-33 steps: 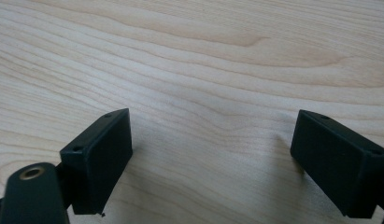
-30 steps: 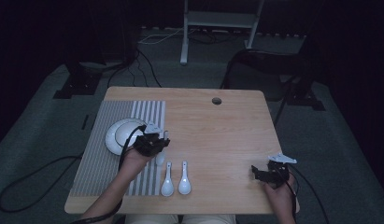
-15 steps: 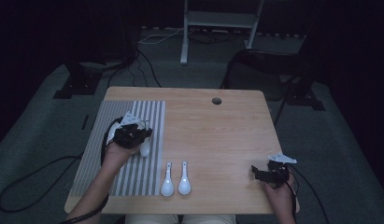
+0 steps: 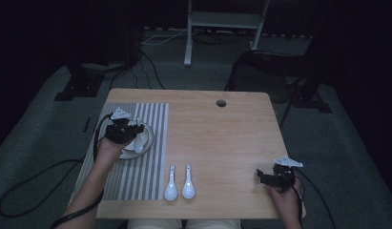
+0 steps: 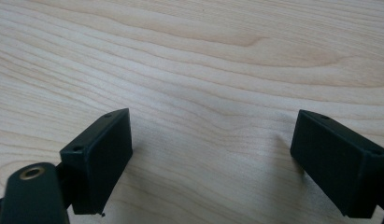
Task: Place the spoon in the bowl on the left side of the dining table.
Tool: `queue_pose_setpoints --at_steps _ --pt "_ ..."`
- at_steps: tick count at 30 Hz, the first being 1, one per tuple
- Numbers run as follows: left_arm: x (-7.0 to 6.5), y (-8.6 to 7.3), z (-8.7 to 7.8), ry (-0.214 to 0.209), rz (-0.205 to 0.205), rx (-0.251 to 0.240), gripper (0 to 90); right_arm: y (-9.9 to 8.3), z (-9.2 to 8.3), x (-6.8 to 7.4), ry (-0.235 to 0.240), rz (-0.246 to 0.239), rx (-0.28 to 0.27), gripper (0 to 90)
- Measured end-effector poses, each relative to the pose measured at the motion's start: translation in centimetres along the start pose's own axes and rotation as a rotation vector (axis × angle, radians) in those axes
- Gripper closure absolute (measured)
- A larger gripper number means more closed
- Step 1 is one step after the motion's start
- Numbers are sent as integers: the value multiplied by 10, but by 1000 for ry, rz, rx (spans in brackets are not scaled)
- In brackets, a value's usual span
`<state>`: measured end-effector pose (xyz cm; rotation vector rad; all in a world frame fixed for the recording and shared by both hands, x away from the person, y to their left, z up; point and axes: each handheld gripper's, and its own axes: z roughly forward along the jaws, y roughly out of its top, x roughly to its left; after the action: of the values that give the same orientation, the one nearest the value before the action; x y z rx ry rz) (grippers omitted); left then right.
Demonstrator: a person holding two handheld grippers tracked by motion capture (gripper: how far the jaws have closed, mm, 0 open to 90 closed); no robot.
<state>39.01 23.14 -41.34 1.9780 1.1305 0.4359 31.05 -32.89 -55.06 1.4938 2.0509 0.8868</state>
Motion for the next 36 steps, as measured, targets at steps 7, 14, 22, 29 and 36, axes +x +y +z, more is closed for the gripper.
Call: queue_pose_setpoints --at_steps 7,14,22,29,36 --pt "20 4 5 14 -32 -4 853 0 0 0 0 0 0 122" --pt "35 -6 15 40 -76 15 853 0 0 0 0 0 0 122" --pt "45 -21 31 35 -107 38 853 0 0 0 0 0 0 122" --pt "53 -27 42 32 -146 52 852 0 0 0 0 0 0 122" --pt "54 -30 49 69 -146 75 849 0 0 0 0 0 0 122"
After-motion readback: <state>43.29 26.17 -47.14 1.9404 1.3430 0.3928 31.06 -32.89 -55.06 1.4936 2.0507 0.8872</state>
